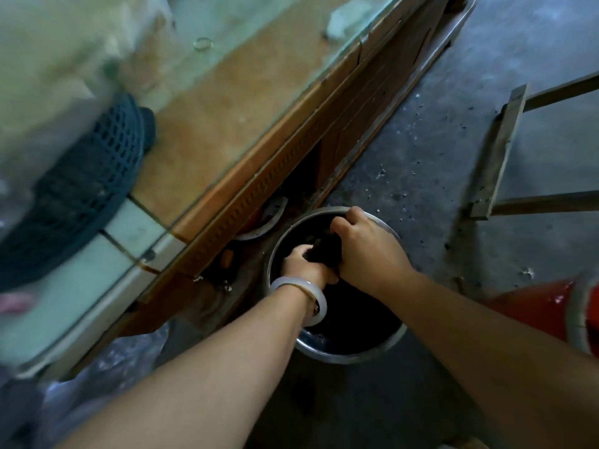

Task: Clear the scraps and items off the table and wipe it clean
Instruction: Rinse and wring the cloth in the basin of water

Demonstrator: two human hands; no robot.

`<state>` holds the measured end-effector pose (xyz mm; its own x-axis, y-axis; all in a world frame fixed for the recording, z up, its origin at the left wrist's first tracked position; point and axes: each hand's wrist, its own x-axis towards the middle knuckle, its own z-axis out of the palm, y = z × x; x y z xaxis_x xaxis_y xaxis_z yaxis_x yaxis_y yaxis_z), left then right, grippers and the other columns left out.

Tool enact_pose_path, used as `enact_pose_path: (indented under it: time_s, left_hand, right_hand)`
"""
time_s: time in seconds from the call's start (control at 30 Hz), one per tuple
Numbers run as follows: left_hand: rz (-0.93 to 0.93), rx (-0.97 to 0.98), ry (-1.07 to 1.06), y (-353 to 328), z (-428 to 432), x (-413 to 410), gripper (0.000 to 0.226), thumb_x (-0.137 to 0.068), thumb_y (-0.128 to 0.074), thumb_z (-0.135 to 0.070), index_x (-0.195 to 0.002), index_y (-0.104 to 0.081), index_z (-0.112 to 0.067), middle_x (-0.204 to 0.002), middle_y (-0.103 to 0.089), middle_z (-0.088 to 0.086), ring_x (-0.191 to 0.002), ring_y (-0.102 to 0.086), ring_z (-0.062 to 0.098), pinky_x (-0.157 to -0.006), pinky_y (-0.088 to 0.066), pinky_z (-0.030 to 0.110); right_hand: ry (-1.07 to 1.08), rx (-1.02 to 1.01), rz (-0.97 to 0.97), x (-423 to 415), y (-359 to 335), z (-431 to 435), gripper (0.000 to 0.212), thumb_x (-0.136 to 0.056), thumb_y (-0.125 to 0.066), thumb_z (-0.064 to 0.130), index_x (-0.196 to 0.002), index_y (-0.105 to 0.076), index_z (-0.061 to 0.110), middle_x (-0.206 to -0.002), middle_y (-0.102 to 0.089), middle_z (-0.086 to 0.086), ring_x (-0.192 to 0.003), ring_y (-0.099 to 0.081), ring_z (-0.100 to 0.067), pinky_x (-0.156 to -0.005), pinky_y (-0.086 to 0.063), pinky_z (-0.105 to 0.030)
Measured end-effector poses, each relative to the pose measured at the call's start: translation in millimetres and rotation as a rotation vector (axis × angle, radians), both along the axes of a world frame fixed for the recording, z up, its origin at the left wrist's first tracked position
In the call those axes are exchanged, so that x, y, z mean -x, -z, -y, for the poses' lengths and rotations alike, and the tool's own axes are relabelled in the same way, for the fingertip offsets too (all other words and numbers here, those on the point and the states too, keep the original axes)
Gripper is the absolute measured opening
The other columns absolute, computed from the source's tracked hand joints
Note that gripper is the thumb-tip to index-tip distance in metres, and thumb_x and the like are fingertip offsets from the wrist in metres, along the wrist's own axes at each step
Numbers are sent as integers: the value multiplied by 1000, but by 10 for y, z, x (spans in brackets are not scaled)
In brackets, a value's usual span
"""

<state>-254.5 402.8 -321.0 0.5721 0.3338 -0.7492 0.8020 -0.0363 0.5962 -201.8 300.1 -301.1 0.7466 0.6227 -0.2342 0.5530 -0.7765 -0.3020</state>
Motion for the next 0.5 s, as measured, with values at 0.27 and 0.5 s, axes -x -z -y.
enact_pose_path:
  time_s: [0.27, 0.5]
  left_hand:
    - [3, 394, -450, -674, 62, 93, 62, -72, -46, 9, -123, -51, -26, -112, -61, 17, -99, -61, 35, -86, -54, 46]
    - [174, 635, -769, -1620, 86, 89, 41, -83, -34, 12, -107, -56, -11, -110, -56, 23, -97, -56, 40, -82, -50, 48]
  right_hand:
    - [212, -164, -130, 180, -685, 88, 47, -76, -78, 20, -112, -49, 15, -118, -40, -4, -97, -43, -18, -69, -41, -29]
    - [355, -128, -83, 309, -1336, 219, 57, -73, -81, 37, -119, -48, 29, -120, -42, -1, -113, -41, -23, -96, -42, -37]
